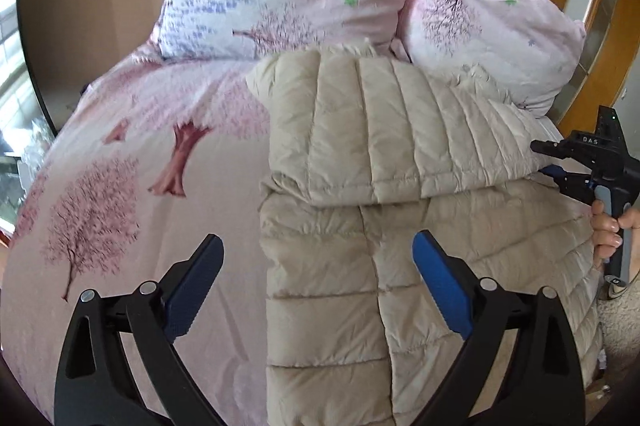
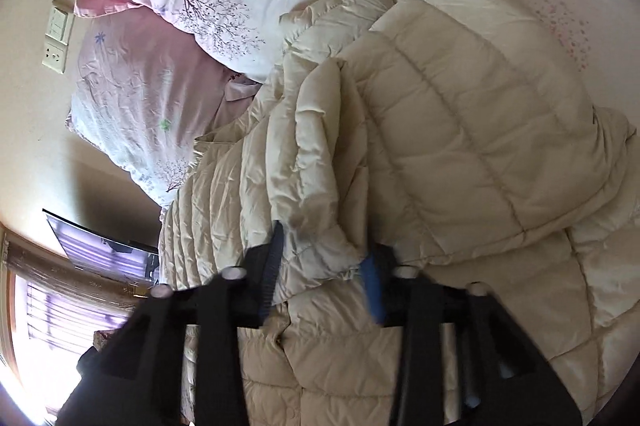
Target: Fold large clothes
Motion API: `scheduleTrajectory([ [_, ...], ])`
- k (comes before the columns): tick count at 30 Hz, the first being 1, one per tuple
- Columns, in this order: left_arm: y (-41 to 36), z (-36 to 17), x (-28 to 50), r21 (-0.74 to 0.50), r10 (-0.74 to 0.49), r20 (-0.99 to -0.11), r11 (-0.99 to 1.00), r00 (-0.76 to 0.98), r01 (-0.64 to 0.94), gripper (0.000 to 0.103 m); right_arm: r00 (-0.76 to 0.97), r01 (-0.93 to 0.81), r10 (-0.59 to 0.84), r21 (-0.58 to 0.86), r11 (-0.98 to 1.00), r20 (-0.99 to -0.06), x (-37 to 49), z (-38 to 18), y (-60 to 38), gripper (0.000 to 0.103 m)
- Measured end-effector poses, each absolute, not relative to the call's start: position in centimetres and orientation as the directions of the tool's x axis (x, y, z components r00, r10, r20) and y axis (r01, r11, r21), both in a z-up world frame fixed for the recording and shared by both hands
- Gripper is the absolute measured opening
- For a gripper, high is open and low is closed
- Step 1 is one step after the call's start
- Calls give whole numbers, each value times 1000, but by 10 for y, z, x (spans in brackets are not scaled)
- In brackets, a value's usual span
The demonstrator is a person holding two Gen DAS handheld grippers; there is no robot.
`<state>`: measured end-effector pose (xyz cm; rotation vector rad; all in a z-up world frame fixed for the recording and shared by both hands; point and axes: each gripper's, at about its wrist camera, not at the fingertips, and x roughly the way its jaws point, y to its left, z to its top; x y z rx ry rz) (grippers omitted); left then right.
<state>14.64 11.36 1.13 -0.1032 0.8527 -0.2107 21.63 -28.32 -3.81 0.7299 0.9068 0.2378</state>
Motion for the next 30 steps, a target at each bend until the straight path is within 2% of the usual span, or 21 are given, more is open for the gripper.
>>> scheduleTrajectory([
  [1,114,10,147,-181,-229,-741,973,631,141,97,608,101,478,659,745,-634,219,-37,-281,10],
  [3,114,8,147,-195,-240,-741,971,627,141,97,639,86,457,648,757,-619,215,-30,-281,9],
  [6,118,7,145,-198,-232,-733,972,639,126,97,689,66,410,615,786,-598,206,-16,-284,8],
  [10,123,8,138,-197,-223,-702,973,676,116,97,665,110,361,564,819,-654,204,-23,-287,8],
  [19,129,-5,137,-204,-236,-769,971,595,122,97,613,191,290,494,848,-735,207,-46,-291,10],
  [21,135,-7,134,-221,-243,-773,969,586,111,98,600,180,293,482,858,-745,206,-46,-291,17],
  [22,139,-9,130,-231,-244,-778,968,580,96,101,601,176,290,478,861,-745,204,-43,-291,24],
  [26,150,-12,111,-240,-239,-788,968,567,74,102,628,133,293,470,873,-721,179,-26,-302,59],
  [30,156,-15,87,-296,-303,-777,950,552,104,102,626,73,351,500,863,-696,145,-13,-326,67],
])
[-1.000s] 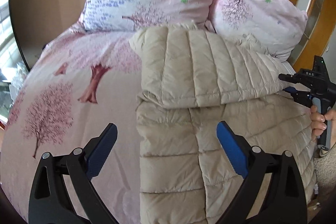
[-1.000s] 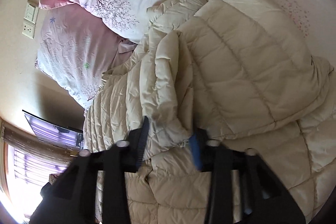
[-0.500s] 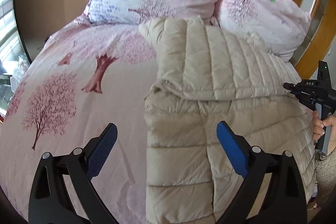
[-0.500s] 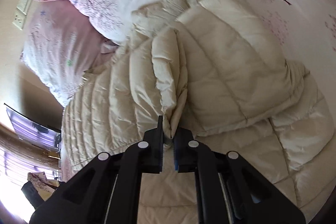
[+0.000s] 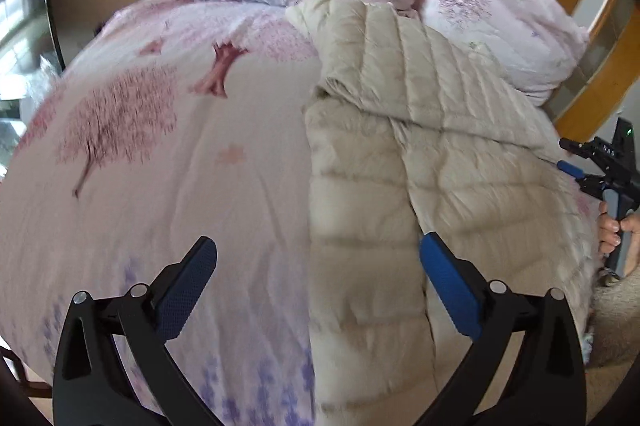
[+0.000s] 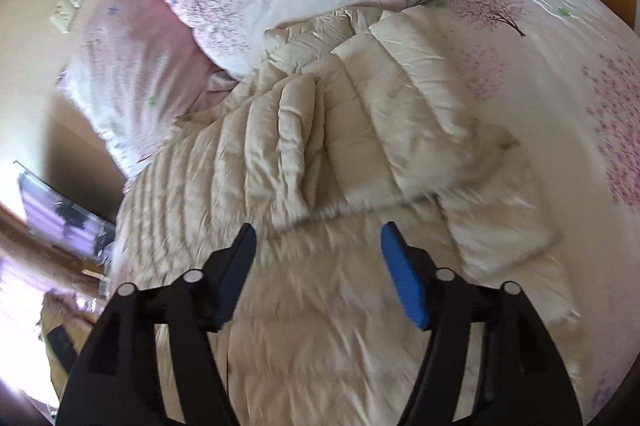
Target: Fold large clothes
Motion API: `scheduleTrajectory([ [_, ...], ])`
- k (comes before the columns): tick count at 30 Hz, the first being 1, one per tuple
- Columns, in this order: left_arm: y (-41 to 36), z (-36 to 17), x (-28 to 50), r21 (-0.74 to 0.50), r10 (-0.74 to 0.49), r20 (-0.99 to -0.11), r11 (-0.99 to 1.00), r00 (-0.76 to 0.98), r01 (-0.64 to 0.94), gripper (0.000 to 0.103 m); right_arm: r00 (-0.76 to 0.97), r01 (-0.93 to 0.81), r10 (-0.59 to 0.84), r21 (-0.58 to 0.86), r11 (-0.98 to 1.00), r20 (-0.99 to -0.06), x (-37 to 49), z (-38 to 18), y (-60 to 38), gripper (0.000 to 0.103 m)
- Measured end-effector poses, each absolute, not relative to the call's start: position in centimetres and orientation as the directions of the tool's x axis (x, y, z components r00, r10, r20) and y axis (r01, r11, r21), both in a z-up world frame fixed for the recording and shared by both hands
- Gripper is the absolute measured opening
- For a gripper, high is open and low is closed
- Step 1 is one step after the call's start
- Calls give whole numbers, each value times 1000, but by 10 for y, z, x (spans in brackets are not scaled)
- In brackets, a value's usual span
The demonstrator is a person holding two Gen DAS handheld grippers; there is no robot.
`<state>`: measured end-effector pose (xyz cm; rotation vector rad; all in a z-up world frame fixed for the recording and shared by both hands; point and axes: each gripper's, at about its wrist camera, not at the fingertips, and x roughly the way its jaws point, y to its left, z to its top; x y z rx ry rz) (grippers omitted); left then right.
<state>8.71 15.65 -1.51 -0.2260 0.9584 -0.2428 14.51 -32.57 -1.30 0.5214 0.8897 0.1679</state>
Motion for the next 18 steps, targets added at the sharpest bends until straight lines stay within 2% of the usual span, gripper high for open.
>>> scheduleTrajectory([
  [3,161,-21,74,-374,-374,-771,921,515,108,101,620,61,359,499,865,-698,121,-8,-345,71],
  [6,161,-26,60,-407,-418,-767,903,486,134,90,597,72,349,482,873,-722,92,-9,-374,73],
  [13,159,-27,33,-479,-500,-726,860,472,173,88,523,139,334,464,875,-784,34,-32,-434,73],
  [18,155,-29,19,-506,-531,-714,842,457,187,83,470,139,388,500,855,-793,13,-55,-451,73],
])
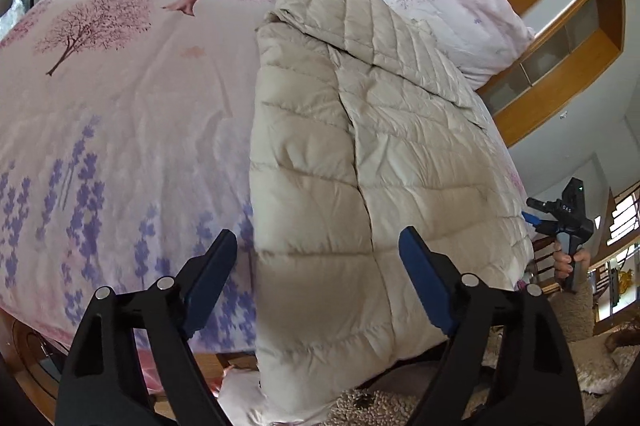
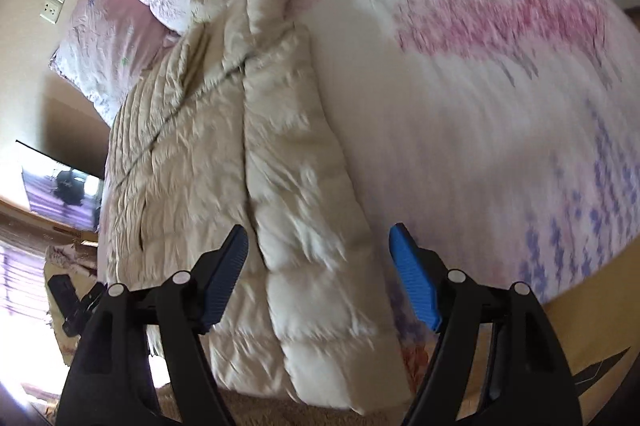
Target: Fold large clothes
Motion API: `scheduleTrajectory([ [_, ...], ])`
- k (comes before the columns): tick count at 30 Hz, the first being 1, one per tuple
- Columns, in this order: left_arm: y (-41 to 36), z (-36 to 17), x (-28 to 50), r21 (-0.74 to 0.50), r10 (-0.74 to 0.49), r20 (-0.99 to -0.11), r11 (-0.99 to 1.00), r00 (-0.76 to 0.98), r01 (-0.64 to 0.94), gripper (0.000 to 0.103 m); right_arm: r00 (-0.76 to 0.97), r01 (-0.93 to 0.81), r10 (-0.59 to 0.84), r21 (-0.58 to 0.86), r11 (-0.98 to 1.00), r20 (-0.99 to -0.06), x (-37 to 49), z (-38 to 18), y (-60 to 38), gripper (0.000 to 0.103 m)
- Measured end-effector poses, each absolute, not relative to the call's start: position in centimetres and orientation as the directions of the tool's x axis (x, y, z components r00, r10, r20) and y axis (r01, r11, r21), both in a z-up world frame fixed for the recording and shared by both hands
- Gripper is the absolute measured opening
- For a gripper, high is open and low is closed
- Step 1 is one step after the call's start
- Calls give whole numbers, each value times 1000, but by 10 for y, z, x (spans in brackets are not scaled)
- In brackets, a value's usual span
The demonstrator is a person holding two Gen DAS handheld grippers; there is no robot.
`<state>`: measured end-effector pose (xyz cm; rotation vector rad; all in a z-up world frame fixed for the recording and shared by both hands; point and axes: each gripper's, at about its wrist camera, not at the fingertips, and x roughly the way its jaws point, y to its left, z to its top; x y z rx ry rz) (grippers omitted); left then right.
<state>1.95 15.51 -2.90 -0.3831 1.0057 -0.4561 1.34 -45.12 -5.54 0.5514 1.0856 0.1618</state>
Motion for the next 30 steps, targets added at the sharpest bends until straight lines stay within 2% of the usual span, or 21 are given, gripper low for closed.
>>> scheduleTrajectory([
  [4,156,-30,10,-541,-568,-697,817,438,199,79,453,111,468,569,815,-759,1,-68,-456,73],
  [7,155,-32,-1,-578,-607,-678,789,414,208,76,414,70,584,664,744,-698,-11,-77,-455,68],
  [11,155,-32,-14,-589,-619,-670,779,409,214,76,396,41,583,649,760,-709,-26,-76,-447,68],
  [18,153,-33,-21,-594,-623,-685,778,377,206,76,319,52,524,567,822,-789,-41,-77,-435,69],
  [22,151,-41,-23,-618,-635,-692,767,343,173,73,286,55,574,611,790,-767,-40,-96,-430,69],
  [23,150,-46,-23,-621,-633,-705,769,320,153,72,281,49,588,623,780,-759,-39,-98,-428,57],
  [24,148,-52,-22,-620,-628,-717,773,302,135,68,275,41,607,640,768,-746,-40,-100,-426,52],
  [26,147,-57,-20,-625,-629,-720,771,295,120,60,265,16,629,656,755,-731,-42,-102,-420,31],
  [29,153,-62,-18,-664,-657,-691,742,302,95,43,278,-16,635,657,754,-721,-44,-95,-415,20],
  [30,156,-63,-17,-678,-667,-681,730,304,83,34,285,-27,637,658,752,-716,-45,-91,-414,19],
])
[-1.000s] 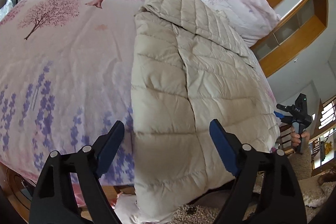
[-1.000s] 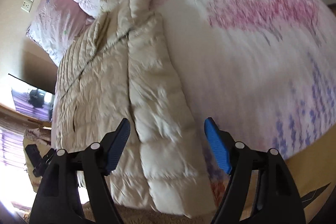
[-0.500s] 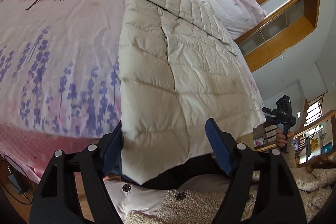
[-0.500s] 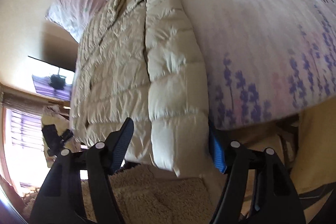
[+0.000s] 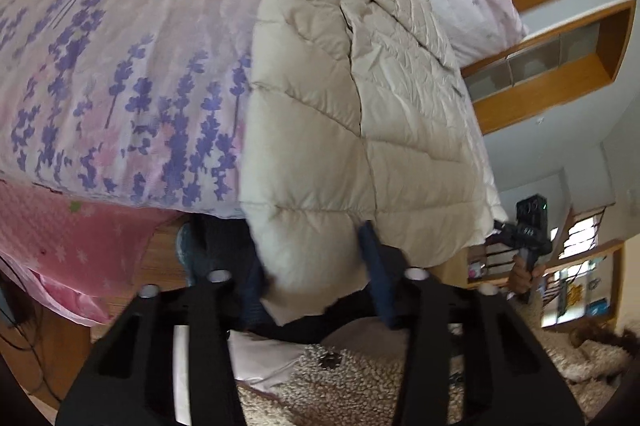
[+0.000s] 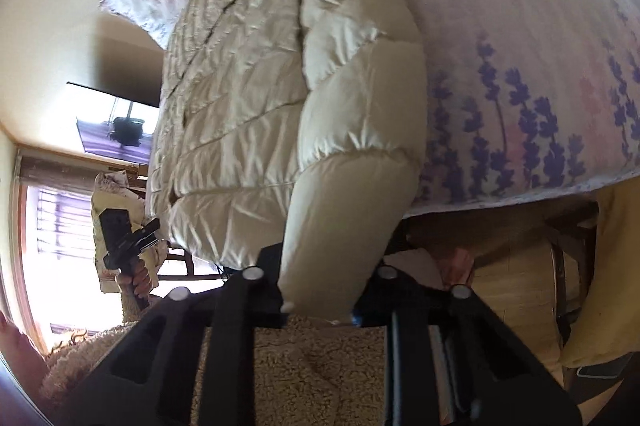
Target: Fold large clothes
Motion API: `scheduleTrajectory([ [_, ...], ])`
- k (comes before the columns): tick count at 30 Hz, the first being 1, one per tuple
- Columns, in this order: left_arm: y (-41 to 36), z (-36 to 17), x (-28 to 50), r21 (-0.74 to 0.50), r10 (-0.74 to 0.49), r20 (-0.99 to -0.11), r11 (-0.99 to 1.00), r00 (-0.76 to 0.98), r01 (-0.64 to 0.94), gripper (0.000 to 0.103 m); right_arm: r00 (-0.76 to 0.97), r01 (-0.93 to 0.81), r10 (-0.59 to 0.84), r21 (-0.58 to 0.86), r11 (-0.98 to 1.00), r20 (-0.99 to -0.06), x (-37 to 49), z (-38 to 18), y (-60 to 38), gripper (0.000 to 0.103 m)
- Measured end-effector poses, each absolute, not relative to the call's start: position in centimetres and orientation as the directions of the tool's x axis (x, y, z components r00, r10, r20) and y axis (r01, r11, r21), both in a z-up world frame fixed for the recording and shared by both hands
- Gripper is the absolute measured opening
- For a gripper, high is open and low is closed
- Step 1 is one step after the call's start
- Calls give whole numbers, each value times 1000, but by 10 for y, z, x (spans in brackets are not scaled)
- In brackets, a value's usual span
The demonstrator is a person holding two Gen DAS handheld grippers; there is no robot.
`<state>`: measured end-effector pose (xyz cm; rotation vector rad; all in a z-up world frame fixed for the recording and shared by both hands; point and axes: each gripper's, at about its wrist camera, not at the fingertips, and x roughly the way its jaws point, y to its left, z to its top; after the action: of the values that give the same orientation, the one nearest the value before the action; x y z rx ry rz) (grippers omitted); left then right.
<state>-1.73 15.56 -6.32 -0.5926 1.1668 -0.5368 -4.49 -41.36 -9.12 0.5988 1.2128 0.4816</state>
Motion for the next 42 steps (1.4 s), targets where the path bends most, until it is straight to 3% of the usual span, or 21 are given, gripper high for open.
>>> scheduleTrajectory([
  [4,162,-62,-20,-718,-698,-641,692,318,72,14,307,-63,639,655,753,-705,-46,-77,-404,16],
  [7,165,-51,-22,-722,-701,-618,685,356,96,10,328,-99,639,648,755,-695,-43,-66,-394,15],
  [12,182,-30,-25,-715,-682,-576,688,451,127,8,382,-158,641,636,755,-666,-45,-40,-392,13],
  [18,200,4,-26,-709,-659,-485,681,575,182,7,512,-278,647,605,747,-564,-52,-3,-375,12],
  [27,211,37,-25,-667,-617,-439,711,653,222,7,635,-366,645,570,736,-425,-51,37,-387,11],
  [42,186,102,79,-570,-506,-398,790,765,227,7,884,-241,347,330,912,-313,16,103,-358,11],
])
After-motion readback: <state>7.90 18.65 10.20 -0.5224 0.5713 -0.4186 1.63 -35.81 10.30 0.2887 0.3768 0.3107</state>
